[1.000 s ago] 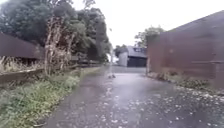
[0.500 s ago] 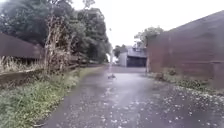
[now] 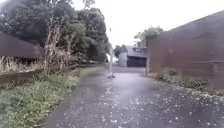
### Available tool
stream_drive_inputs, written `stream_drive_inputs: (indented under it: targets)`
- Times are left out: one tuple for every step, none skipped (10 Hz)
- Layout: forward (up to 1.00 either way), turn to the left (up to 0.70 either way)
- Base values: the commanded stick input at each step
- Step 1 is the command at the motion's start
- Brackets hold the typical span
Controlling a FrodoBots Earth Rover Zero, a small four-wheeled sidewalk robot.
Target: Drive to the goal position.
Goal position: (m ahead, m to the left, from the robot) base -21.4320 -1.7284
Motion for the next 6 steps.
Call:
stream_drive_inputs:
  targets:
    - [0.04, -0.16]
    - [0.04, -0.16]
    - [0.04, -0.16]
    - [0.04, -0.16]
    - [0.45, -0.23]
    - [0.45, -0.06]
